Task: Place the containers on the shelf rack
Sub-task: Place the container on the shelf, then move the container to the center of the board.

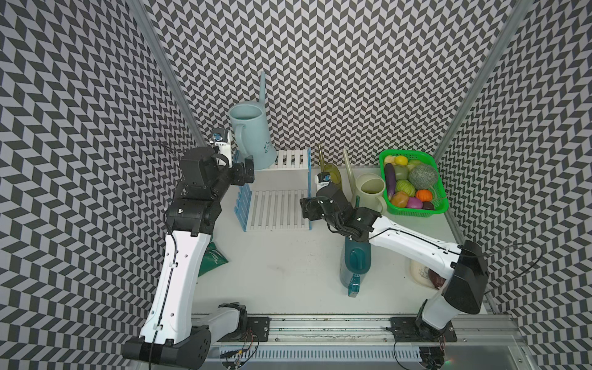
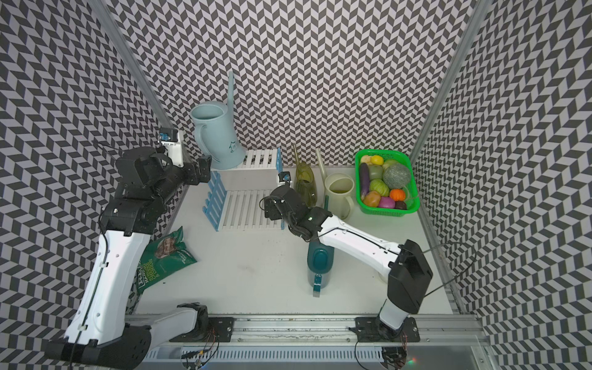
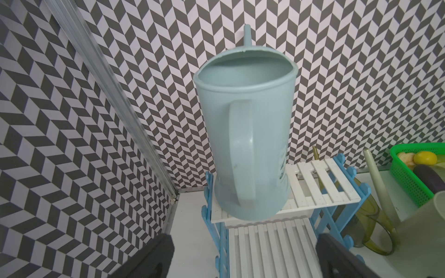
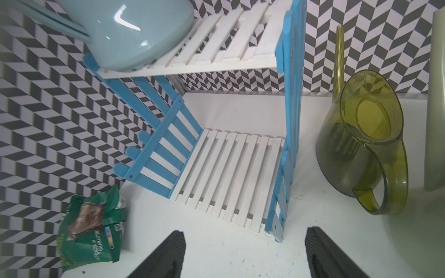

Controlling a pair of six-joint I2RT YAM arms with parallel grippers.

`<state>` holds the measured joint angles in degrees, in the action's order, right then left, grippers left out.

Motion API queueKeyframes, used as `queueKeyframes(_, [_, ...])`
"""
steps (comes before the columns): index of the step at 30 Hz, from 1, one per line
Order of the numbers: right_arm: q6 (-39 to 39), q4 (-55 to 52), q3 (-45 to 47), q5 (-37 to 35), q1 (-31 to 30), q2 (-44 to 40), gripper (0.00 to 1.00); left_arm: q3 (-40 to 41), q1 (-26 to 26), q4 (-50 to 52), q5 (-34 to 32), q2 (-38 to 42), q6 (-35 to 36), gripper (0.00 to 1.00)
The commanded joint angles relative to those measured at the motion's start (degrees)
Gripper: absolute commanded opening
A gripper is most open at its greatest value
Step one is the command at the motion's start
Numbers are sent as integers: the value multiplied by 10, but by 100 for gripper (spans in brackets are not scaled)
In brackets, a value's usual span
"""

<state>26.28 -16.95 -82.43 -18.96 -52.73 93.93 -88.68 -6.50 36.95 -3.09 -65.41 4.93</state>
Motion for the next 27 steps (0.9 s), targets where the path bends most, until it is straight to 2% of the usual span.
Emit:
queueKeyframes(1, [-31,1,11,14,-5,-46,84,55,-1,2,35,50,35,100])
queueKeyframes(3, [-35,-20,28,10,-5,-73,86,100,0,5,71,82,52,100])
queueKeyframes(8, [1,-110,76,-4,-5,-156,86,193,-1,24,233,129,84,100])
queueKeyframes(12, [27,-173,115,0,-5,-216,85,219,-1,40,299,132,100,100])
queueKeyframes(20, [94,-299,159,39,-11,-283,84,254,-1,44,334,159,139,100])
queueKeyframes(24, [121,-367,160,31,-51,-280,84,266,-1,43,367,151,144,100])
queueKeyframes(27, [173,-417,149,4,-87,-285,86,267,-2,44,377,141,146,100])
